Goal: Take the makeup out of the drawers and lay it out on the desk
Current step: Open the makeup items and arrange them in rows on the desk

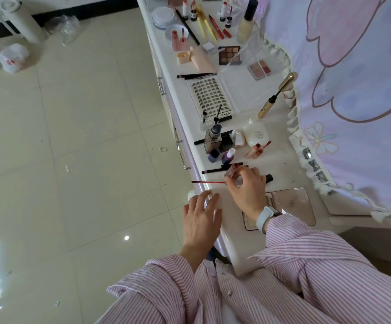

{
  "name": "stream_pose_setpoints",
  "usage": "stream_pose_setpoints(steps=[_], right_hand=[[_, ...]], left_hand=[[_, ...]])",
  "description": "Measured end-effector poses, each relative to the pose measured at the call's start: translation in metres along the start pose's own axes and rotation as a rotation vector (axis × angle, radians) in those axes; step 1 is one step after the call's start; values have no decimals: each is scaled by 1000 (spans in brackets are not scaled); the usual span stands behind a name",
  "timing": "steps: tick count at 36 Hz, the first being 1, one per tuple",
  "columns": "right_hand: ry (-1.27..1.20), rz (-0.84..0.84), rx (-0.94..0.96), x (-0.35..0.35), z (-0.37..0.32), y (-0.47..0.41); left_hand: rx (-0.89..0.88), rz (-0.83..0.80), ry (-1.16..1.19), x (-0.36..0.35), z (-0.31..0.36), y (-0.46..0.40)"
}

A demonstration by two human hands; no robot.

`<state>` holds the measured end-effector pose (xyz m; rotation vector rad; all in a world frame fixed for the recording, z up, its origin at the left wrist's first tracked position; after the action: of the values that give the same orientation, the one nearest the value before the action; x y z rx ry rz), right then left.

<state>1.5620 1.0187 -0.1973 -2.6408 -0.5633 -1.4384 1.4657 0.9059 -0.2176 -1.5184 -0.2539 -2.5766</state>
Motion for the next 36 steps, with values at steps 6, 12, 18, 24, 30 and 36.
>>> stream_pose_setpoints(steps=[6, 12, 18, 24, 30, 36], right_hand=[[-31, -9, -26, 2, 1, 0], [-10, -31, 72, 20, -4, 7], [439, -183, 87, 46, 11, -8], [757, -567, 13, 30, 30, -15], [826, -532, 80, 26, 26, -17], [839, -495, 121, 41, 19, -15]], left_hand=[[2, -22, 8, -2, -1, -1], [3, -18, 17, -1, -2, -1], [22, -62, 17, 0, -1, -2], [24, -57, 19, 2, 1, -3], [22, -67, -4, 3, 4, -4], [24, -59, 46, 5, 3, -6]])
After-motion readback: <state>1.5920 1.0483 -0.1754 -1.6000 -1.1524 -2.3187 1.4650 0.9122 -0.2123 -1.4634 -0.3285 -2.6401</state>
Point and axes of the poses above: each hand's wrist, its own y-axis away from the middle knuckle, its own x-axis out of the back of the hand, z = x × y, the point moved 9 cm from there along -y, towards the middle knuckle, and after that the axes turned 9 degrees about -z, right-handed, at the moved point
